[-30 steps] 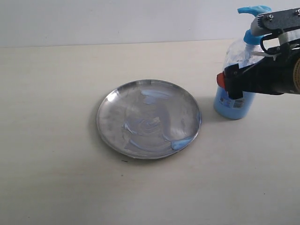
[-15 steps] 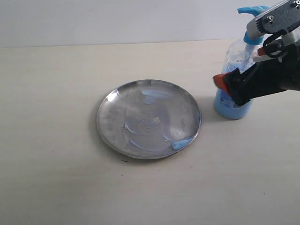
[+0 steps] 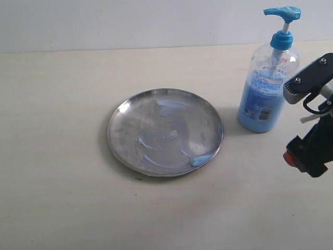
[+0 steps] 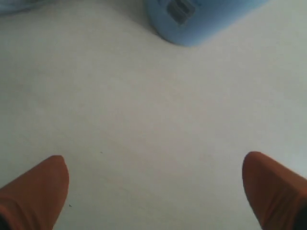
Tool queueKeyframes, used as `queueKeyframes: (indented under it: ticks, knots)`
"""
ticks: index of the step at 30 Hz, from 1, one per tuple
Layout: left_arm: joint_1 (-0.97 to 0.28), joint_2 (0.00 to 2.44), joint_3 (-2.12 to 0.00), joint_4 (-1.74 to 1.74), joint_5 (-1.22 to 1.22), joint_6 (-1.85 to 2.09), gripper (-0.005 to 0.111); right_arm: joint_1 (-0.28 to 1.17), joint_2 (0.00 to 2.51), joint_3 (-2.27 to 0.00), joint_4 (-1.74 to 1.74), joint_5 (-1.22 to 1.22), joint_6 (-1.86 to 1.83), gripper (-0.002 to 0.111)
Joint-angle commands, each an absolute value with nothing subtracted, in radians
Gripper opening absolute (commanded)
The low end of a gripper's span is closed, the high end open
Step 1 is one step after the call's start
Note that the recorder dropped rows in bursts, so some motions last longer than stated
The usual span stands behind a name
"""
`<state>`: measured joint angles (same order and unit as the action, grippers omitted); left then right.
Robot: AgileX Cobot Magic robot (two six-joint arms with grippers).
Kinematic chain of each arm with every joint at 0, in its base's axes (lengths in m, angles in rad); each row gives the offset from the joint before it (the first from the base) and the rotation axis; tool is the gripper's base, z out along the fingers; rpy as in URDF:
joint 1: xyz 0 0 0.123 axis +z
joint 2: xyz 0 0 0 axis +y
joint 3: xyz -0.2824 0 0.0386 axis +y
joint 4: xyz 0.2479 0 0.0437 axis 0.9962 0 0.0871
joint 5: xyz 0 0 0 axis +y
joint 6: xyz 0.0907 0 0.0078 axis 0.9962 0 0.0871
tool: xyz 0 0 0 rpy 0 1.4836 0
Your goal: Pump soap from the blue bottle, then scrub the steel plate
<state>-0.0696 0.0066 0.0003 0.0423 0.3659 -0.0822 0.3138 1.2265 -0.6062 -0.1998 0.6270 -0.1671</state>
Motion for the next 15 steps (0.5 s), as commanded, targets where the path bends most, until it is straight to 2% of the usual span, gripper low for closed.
queueKeyframes:
  ticks: [1,11,15]
  knots:
    - [-0.074,0.0,0.0,0.043,0.356,-0.081,0.0,0.314,1.222,-0.616,-0.112,0.5,-0.055,0.093]
    - [-0.074,0.0,0.0,0.043,0.356,-0.081,0.0,0.314,1.229,-0.502,-0.471,0.134,0.441,0.093]
    - [-0.074,0.0,0.0,0.043,0.356,-0.081,0.0,0.314,1.295,-0.484,-0.656,0.079,0.648,0.093]
